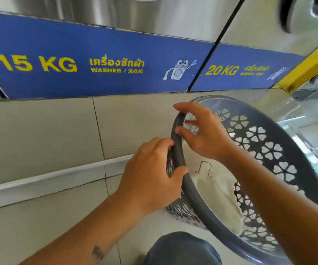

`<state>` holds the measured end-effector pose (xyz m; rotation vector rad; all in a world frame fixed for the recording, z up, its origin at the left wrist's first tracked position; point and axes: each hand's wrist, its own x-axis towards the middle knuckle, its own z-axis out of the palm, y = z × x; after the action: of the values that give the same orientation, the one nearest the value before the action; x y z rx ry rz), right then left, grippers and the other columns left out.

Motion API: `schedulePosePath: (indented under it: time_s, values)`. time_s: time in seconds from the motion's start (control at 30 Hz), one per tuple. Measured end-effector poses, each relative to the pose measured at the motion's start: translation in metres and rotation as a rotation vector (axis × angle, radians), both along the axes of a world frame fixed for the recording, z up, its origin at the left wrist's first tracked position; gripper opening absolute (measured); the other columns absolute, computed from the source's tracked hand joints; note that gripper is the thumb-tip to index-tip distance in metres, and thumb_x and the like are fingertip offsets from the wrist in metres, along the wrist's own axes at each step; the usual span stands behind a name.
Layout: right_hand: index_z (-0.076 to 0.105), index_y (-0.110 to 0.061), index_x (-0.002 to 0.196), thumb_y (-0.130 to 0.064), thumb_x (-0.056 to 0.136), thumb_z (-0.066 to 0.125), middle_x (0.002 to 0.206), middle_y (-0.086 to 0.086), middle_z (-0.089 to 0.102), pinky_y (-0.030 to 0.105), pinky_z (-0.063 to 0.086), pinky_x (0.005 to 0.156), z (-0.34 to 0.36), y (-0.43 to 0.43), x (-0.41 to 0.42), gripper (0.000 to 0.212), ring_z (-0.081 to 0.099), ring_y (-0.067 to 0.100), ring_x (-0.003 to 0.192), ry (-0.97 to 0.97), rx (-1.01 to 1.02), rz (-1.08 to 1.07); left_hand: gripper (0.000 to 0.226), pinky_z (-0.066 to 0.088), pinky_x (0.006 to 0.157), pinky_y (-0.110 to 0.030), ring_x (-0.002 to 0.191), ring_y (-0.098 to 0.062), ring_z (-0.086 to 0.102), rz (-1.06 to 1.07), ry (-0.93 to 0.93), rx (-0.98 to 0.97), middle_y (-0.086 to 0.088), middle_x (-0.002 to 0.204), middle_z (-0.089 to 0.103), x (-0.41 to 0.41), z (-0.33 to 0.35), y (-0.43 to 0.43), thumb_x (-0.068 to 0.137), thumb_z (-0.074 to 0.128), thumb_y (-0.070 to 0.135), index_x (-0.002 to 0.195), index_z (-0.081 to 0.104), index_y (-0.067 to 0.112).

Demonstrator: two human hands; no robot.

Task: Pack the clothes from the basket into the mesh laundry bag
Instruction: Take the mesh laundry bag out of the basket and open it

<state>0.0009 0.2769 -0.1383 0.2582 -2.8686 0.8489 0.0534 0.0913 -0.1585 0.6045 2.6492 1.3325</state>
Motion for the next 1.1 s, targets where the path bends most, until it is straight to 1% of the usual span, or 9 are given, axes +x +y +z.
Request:
schedulePosePath:
  time_s: [0.17, 0.27, 0.33, 0.47, 0.53, 0.73, 0.83, 0.97, 1.1]
  values:
    - [0.062, -0.019, 0.13, -0.013, 0.089, 0.07, 0.131, -0.001, 0.06, 0.036, 0.051, 0.104, -0.003, -0.01, 0.01, 0.042, 0.055, 0.019, 0.122, -0.005, -0.074, -0.072, 0.05, 0.044, 0.073, -0.02, 0.094, -0.009, 0.049, 0.119, -0.135, -0.02, 0.012, 0.11, 0.05, 0.012, 0.009, 0.024, 0.08, 0.071, 0.043, 0.12, 0.044, 0.029]
    - [0.06, -0.019, 0.135, -0.016, 0.09, 0.071, 0.137, 0.003, 0.06, 0.026, 0.038, 0.106, 0.007, -0.015, 0.011, 0.046, 0.055, 0.022, 0.125, -0.055, -0.031, -0.13, 0.048, 0.052, 0.066, -0.028, 0.087, -0.016, 0.057, 0.211, -0.18, 0.025, 0.004, 0.102, 0.053, 0.025, 0.011, 0.04, 0.076, 0.072, 0.031, 0.113, 0.042, 0.026]
    - [0.058, -0.016, 0.136, -0.014, 0.088, 0.072, 0.138, 0.005, 0.061, 0.034, 0.041, 0.108, 0.015, -0.016, 0.012, 0.051, 0.055, 0.023, 0.128, -0.085, -0.073, -0.136, 0.045, 0.047, 0.062, -0.027, 0.088, -0.02, 0.056, 0.284, -0.189, 0.048, 0.001, 0.101, 0.053, 0.032, 0.014, 0.044, 0.075, 0.069, 0.021, 0.113, 0.044, 0.023]
    - [0.058, -0.012, 0.136, -0.014, 0.087, 0.072, 0.134, 0.006, 0.063, 0.039, 0.05, 0.1, 0.021, -0.008, 0.025, 0.051, 0.061, 0.024, 0.121, -0.152, -0.083, -0.136, 0.055, 0.054, 0.076, -0.036, 0.099, -0.026, 0.058, 0.384, -0.22, 0.09, -0.005, 0.111, 0.057, 0.043, 0.021, 0.042, 0.071, 0.065, 0.015, 0.124, 0.049, 0.021]
    - [0.058, -0.012, 0.136, -0.014, 0.086, 0.072, 0.133, 0.007, 0.063, 0.042, 0.051, 0.101, 0.016, -0.001, 0.038, 0.052, 0.063, 0.026, 0.118, -0.207, -0.067, -0.128, 0.057, 0.052, 0.08, -0.034, 0.103, -0.028, 0.057, 0.424, -0.204, 0.066, -0.008, 0.117, 0.057, 0.049, 0.023, 0.034, 0.075, 0.065, 0.016, 0.13, 0.049, 0.02]
    - [0.052, -0.021, 0.142, -0.026, 0.085, 0.074, 0.14, 0.006, 0.056, 0.038, 0.049, 0.1, -0.032, 0.032, 0.09, 0.062, 0.054, 0.028, 0.126, -0.502, 0.169, -0.149, 0.053, 0.046, 0.097, -0.039, 0.117, -0.029, 0.054, 0.476, -0.093, -0.075, -0.01, 0.127, 0.058, 0.062, 0.02, 0.015, 0.085, 0.058, 0.02, 0.136, 0.049, 0.02]
    - [0.048, -0.02, 0.144, -0.024, 0.088, 0.071, 0.147, 0.008, 0.05, 0.037, 0.047, 0.102, -0.053, 0.038, 0.105, 0.061, 0.05, 0.029, 0.131, -0.621, 0.227, -0.139, 0.051, 0.047, 0.092, -0.039, 0.116, -0.028, 0.053, 0.451, -0.032, -0.194, -0.008, 0.129, 0.052, 0.068, 0.018, 0.017, 0.089, 0.055, 0.026, 0.14, 0.045, 0.022]
    - [0.031, -0.018, 0.154, -0.017, 0.088, 0.066, 0.148, 0.012, 0.046, 0.042, 0.046, 0.105, -0.073, 0.039, 0.116, 0.075, 0.048, 0.033, 0.132, -0.74, 0.25, -0.154, 0.048, 0.045, 0.082, -0.036, 0.115, -0.025, 0.048, 0.39, 0.106, -0.418, -0.003, 0.135, 0.038, 0.062, 0.02, 0.016, 0.09, 0.053, 0.031, 0.136, 0.045, 0.019]
    - [0.043, -0.011, 0.144, -0.018, 0.089, 0.065, 0.138, 0.014, 0.053, 0.038, 0.048, 0.098, -0.077, 0.041, 0.114, 0.059, 0.053, 0.032, 0.124, -0.755, 0.28, -0.188, 0.037, 0.046, 0.085, -0.038, 0.119, -0.025, 0.048, 0.375, 0.152, -0.455, -0.002, 0.145, 0.036, 0.062, 0.013, 0.021, 0.092, 0.047, 0.025, 0.126, 0.057, 0.017]
